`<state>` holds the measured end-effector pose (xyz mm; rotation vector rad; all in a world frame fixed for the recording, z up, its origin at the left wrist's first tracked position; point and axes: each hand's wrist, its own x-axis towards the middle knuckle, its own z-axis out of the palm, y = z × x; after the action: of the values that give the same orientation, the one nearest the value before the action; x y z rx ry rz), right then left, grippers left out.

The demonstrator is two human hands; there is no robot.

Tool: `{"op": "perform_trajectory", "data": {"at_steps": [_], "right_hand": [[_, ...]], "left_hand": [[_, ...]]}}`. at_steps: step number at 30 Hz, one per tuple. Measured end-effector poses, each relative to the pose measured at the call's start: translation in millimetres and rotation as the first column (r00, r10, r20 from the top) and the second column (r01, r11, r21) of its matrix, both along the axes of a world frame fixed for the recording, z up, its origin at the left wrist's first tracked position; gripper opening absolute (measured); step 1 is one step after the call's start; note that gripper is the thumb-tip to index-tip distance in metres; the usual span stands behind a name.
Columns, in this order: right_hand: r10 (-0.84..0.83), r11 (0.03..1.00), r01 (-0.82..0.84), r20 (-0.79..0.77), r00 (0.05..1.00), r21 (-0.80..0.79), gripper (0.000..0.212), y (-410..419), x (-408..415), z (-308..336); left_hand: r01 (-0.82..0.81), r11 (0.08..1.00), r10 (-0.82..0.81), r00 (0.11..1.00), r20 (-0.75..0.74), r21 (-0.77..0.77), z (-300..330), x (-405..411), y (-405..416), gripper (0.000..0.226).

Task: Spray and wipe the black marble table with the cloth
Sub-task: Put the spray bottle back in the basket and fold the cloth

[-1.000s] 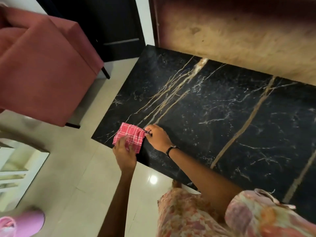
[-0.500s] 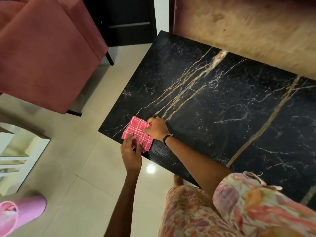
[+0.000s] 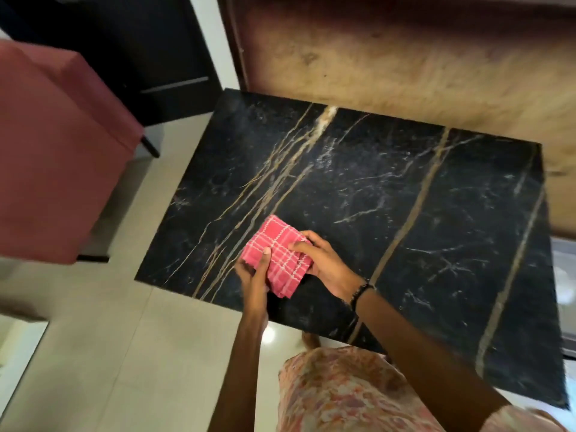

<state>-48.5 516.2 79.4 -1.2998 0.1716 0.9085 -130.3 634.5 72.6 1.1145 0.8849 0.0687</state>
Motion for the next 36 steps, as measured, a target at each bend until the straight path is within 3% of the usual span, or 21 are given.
{"op": "perform_trajectory", "data": {"at_steps": [2, 6, 8, 11, 13, 20, 23, 29, 33, 36], "right_hand": [[-0.147, 0.985, 0.152, -0.069, 0.987, 0.083, 0.014, -38.0, 4.4, 6.8], [-0.435, 0.869, 0.466, -0.191, 0.880, 0.166, 0.040, -110.7, 5.4, 14.0], [-0.522, 0.777, 0.579, -0.262, 0.812, 0.245, 0.042, -146.3, 1.2, 20.2], [-0.624, 0.648, 0.699, -0.316, 0.715, 0.302, 0.043, -199.8, -5.4, 31.4], [-0.658, 0.630, 0.716, -0.283, 0.698, 0.301, 0.042, -243.6, -10.3, 38.8], [-0.809, 0.561, 0.822, -0.143, 0.570, 0.101, 0.045, -403.9, -23.7, 45.0], [-0.848, 0.526, 0.851, -0.082, 0.523, -0.015, 0.044, -475.7, -30.6, 37.5], [-0.921, 0.363, 0.918, 0.086, 0.379, -0.162, 0.038, -608.1, -41.3, 14.2], [-0.959, 0.265, 0.926, 0.027, 0.282, -0.270, 0.044, -666.0, -22.4, -26.7], [-0.964, 0.264, 0.915, -0.067, 0.256, -0.306, 0.034, -684.0, 0.3, -59.2]], "left_hand": [[0.107, 0.987, -0.102, 0.994, 0.041, -0.116, 10.8, 16.3, -34.5, 0.065], [0.223, 0.969, -0.210, 0.970, 0.123, -0.105, 34.5, 52.5, -99.6, 0.044], [0.292, 0.953, -0.277, 0.948, 0.155, -0.083, 45.4, 70.1, -136.8, 0.039], [0.411, 0.910, -0.397, 0.901, 0.174, -0.052, 55.3, 83.0, -195.6, 0.038], [0.498, 0.867, -0.485, 0.856, 0.176, -0.034, 57.6, 86.2, -239.9, 0.039], [0.659, 0.751, -0.651, 0.749, 0.125, -0.039, 40.8, 92.1, -405.3, 0.033], [0.693, 0.719, -0.687, 0.720, 0.093, -0.056, 25.1, 92.7, -484.4, 0.042], [0.786, 0.616, -0.787, 0.617, 0.007, -0.060, 5.0, 91.7, -580.8, 0.041], [0.809, 0.584, -0.809, 0.587, -0.035, 0.060, -4.9, 98.4, -608.0, 0.036], [0.827, 0.543, -0.825, 0.557, -0.093, 0.145, -13.2, 105.1, -617.1, 0.039]]}}
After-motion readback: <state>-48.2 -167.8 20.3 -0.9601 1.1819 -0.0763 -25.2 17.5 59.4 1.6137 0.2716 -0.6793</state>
